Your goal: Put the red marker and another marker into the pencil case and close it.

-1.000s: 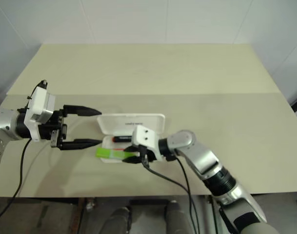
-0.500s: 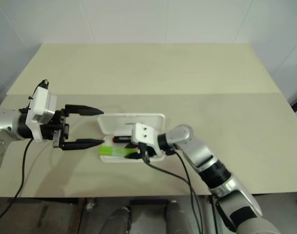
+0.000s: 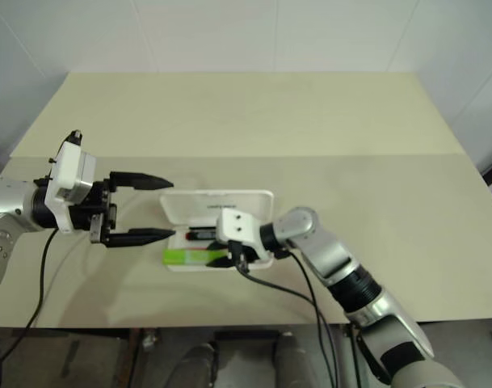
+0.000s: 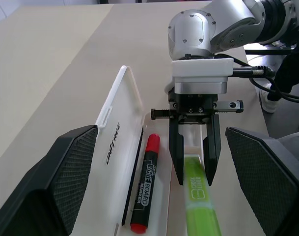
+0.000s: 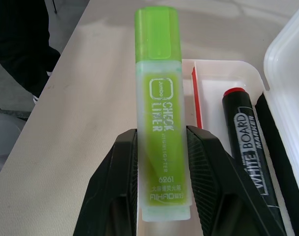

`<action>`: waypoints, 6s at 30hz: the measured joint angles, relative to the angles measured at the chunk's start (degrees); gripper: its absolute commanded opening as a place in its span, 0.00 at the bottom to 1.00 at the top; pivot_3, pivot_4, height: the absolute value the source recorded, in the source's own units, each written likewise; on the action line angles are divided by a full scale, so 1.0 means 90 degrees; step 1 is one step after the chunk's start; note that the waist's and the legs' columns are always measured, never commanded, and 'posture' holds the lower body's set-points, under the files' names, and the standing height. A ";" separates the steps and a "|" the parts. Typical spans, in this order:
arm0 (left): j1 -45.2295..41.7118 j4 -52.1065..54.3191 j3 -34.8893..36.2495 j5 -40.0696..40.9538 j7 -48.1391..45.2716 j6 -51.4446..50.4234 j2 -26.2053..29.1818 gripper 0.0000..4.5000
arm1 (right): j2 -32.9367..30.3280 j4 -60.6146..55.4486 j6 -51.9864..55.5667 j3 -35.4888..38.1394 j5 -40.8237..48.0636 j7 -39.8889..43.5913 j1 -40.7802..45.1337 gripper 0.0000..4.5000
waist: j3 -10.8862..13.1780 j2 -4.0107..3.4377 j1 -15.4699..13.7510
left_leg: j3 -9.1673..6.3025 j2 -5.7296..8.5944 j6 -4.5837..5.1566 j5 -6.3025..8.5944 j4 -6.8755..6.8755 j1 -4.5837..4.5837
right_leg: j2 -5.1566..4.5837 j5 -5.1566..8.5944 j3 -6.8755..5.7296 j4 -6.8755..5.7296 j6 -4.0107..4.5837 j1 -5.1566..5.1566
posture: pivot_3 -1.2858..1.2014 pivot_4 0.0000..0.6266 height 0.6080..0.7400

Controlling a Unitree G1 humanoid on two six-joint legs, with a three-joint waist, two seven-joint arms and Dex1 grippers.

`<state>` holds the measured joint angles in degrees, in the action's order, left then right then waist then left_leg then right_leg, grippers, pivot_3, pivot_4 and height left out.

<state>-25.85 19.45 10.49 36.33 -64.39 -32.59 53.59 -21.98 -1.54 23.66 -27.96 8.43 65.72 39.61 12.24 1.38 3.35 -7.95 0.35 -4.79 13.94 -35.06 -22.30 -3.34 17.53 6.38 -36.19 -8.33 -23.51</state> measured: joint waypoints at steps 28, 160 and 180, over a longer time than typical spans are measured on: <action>-0.0195 -0.0138 -0.0300 -0.0006 -0.0020 0.0090 -0.0333 1.00 | -0.1489 -0.1588 0.1013 0.1130 0.1391 0.0651 -0.0709 0.69 | 0.0000 0.0000 -0.0024 | 0.0000 0.0000 0.0003 0.0003 0.0000 -0.0005 | -0.0001 -0.0001 -0.0002 0.0013 -0.0001 0.0002 | 0.52 0.24 1.00; -0.0306 0.0212 -0.1005 0.0045 -0.0075 -0.0289 -0.0549 1.00 | -0.1158 -0.0031 -0.0358 0.1130 0.0594 0.0442 -0.1041 0.77 | 0.0002 0.0004 -0.0026 | 0.0005 0.0000 0.0005 0.0004 -0.0014 -0.0001 | 0.0000 -0.0005 0.0003 0.0011 -0.0008 0.0012 | 0.52 0.24 1.00; -0.0335 0.0044 -0.0946 0.0045 -0.0084 -0.0265 -0.0566 1.00 | -0.2122 -0.1394 0.0749 0.1903 0.1728 0.0703 -0.1239 0.69 | 0.0002 0.0005 -0.0047 | 0.0004 0.0000 0.0007 0.0005 -0.0012 -0.0005 | 0.0000 -0.0005 0.0001 0.0019 -0.0008 0.0012 | 0.52 0.24 1.00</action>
<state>-28.87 19.84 1.97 36.74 -65.15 -34.97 48.50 -41.07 -14.08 30.40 -10.84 23.99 72.05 28.46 12.26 1.42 2.93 -7.91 0.35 -4.73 13.98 -35.17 -22.34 -3.34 17.48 6.39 -36.02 -8.40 -23.40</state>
